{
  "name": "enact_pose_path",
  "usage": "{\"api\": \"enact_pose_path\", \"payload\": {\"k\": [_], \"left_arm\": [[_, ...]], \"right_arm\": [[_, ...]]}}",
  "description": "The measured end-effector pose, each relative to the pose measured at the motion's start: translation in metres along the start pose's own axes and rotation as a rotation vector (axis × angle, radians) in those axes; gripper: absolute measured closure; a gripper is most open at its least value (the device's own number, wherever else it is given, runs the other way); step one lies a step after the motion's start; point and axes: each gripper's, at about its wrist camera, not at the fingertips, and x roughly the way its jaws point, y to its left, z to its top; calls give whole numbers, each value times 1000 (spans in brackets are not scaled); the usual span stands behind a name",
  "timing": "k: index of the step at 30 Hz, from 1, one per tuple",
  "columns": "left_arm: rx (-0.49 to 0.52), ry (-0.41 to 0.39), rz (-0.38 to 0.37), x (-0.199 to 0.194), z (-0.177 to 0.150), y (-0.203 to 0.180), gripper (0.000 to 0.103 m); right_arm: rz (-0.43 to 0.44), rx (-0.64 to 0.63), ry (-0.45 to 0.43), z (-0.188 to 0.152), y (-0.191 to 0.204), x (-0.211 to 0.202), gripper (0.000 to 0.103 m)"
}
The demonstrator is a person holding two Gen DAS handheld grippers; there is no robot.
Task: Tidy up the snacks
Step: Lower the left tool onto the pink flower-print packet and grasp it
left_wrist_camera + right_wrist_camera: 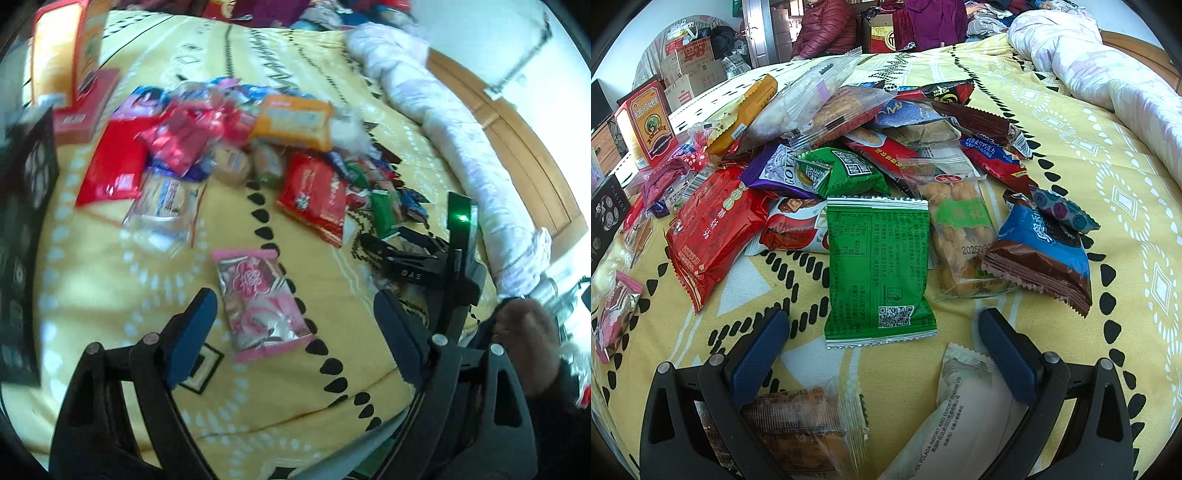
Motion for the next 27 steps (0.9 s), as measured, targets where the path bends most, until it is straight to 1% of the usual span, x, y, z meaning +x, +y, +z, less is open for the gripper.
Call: {"api": "enact_pose_path", "payload": {"k": [4,5,6,8,10,11,16,19,21,22,23,24,26,27], "left_arm": [[42,11,76,19,6,-10,16],[62,40,106,32,5,-12,18],[85,74,140,44,4,-12,27],[94,112,166,60,0,-6,40],[72,83,145,54,-1,0,54],[58,82,111,48,1,3,56],[102,46,73,20,0,-2,56],[101,26,56,7,-2,-1,56],[97,18,43,1,-3,1,55],[97,17,41,1,-3,1,55],[97,13,38,-2,-2,2,55],[97,5,34,-4,-2,2,55],[94,-14,33,-9,-1,3,55],[92,-25,31,-12,0,1,55]], "right_arm": [[0,0,0,0,0,0,0],[0,0,0,0,0,0,0],[0,0,0,0,0,0,0],[0,0,0,0,0,0,0],[-2,-2,1,0,0,0,0],[-5,-4,6,1,1,1,0],[-5,-5,6,0,3,2,0],[4,-3,25,4,2,5,0],[65,25,63,9,-4,0,0],[132,78,75,13,-10,-10,0],[155,116,72,15,-13,-19,0],[165,139,53,17,-15,-32,0],[181,166,-49,23,-8,-71,0],[189,181,-90,26,-3,-84,0]]}}
